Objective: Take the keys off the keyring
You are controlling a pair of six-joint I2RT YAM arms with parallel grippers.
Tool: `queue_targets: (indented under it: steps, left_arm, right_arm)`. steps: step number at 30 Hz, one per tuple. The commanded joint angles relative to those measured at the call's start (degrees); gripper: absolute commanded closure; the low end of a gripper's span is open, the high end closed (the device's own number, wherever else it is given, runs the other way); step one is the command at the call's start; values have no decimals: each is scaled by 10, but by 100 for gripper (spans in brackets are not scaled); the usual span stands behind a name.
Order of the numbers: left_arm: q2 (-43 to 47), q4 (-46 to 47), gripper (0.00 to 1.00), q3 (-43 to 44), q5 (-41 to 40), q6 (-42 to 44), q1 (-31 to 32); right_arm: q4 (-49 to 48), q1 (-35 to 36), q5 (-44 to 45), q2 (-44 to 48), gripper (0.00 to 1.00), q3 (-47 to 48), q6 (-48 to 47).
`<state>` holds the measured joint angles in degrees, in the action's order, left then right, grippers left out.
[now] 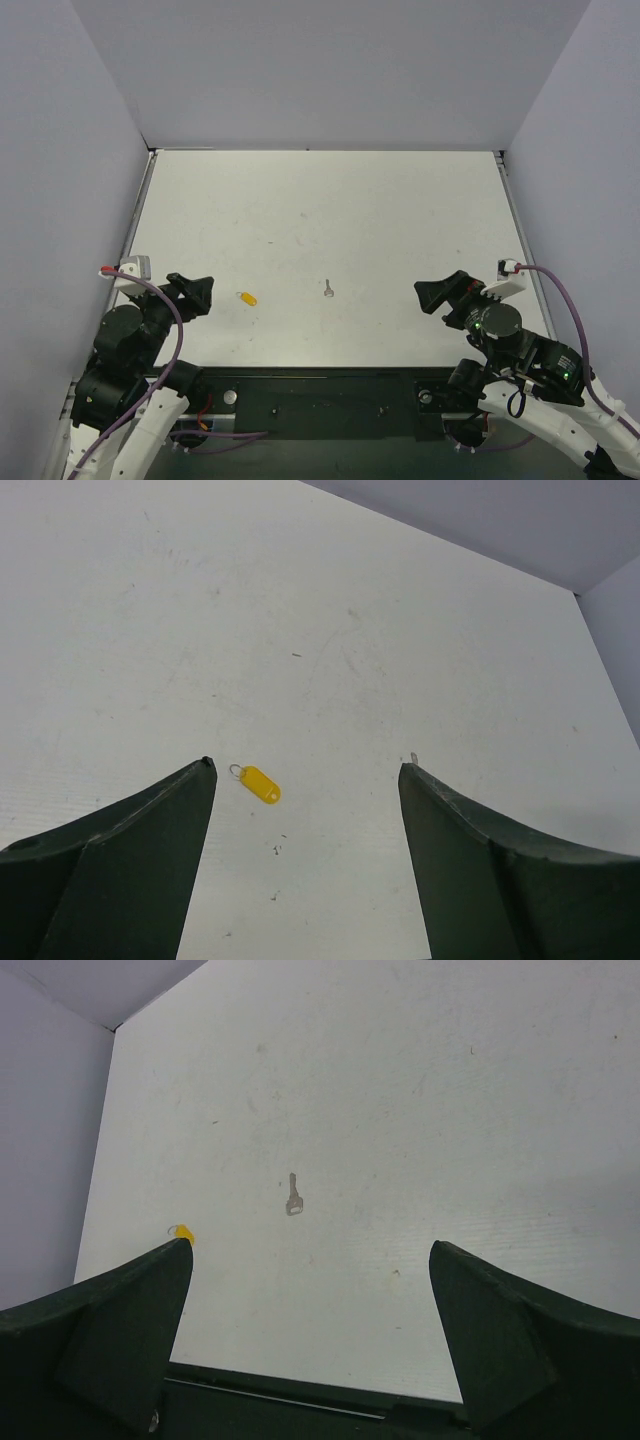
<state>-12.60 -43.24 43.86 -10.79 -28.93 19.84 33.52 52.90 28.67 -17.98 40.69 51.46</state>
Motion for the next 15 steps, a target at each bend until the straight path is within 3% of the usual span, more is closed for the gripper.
queue_targets:
  steps: [1,15]
  left_arm:
    - [1,25,16,0,-11,-7,2]
    - [1,25,16,-1,-13,-8,2]
  right_arm:
    - [22,-2,3,2,0,11,35]
    - [22,-1,-5,38,0,4,14]
